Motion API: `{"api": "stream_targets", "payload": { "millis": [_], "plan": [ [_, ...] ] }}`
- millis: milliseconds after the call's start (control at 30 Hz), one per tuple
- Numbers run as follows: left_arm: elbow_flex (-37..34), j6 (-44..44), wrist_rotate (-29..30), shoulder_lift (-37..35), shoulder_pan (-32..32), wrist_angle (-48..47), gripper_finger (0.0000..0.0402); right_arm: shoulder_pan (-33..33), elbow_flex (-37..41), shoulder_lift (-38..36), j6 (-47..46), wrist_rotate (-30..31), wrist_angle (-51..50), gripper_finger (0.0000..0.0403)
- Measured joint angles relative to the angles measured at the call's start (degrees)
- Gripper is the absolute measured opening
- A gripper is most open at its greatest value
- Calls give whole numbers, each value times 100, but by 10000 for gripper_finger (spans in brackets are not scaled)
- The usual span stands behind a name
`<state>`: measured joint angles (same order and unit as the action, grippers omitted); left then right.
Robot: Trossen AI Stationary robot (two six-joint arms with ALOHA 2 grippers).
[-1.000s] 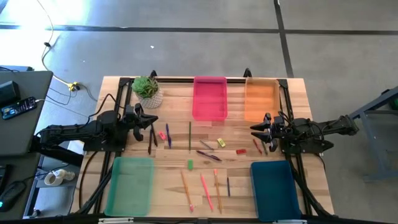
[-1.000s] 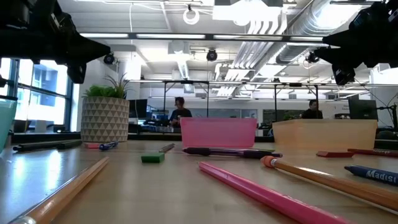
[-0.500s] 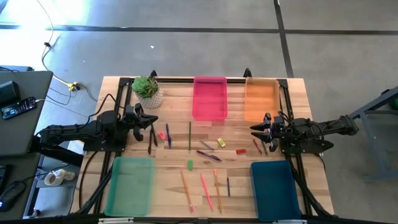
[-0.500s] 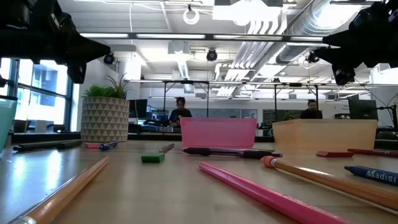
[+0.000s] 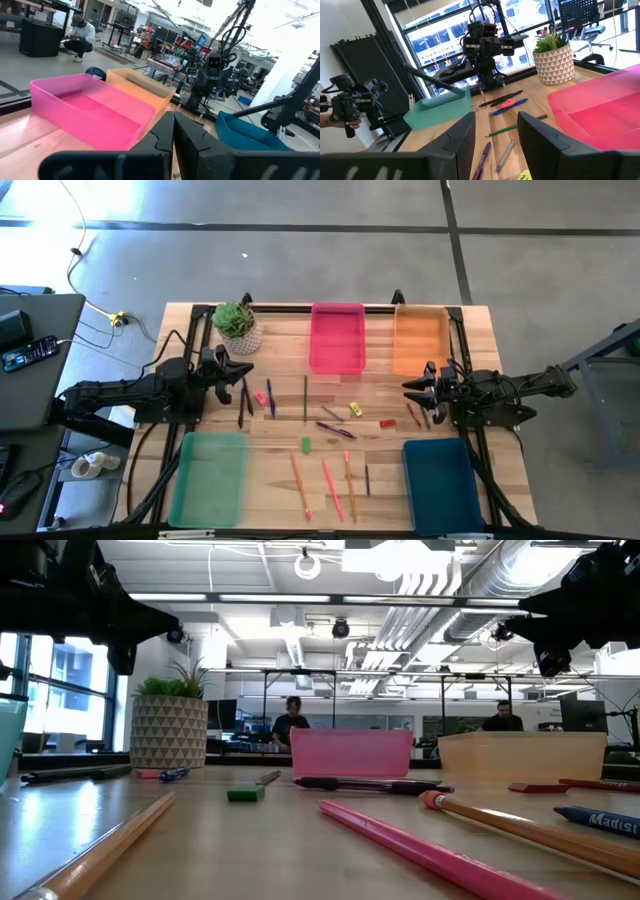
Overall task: Sort crayons/erasers/pens/pencils in bins
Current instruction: Put the blue ballpen into the green bin
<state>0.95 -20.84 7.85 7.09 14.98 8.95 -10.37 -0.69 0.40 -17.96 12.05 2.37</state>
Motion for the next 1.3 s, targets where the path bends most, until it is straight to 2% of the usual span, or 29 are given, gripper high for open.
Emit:
{"api": "stream_targets", "payload": {
  "millis": [500,633,867,967,1167,1300],
  "plan": [
    [0,-6,-8,0,-2,-73,4,0,0,0,0,0,0,139],
    [0,-269,146,0,-2,-184,30,0,0,0,0,0,-1,139],
    [0,-996,746,0,-2,-186,108,0,1,0,0,0,-1,139],
    [-2,-1073,929,0,-2,-166,129,0,0,0,0,0,-2,139],
    [32,-1511,965,0,0,378,132,0,0,0,0,0,-2,139],
    [426,-1442,945,11,0,421,122,0,0,0,0,0,-1,139]
  ]
}}
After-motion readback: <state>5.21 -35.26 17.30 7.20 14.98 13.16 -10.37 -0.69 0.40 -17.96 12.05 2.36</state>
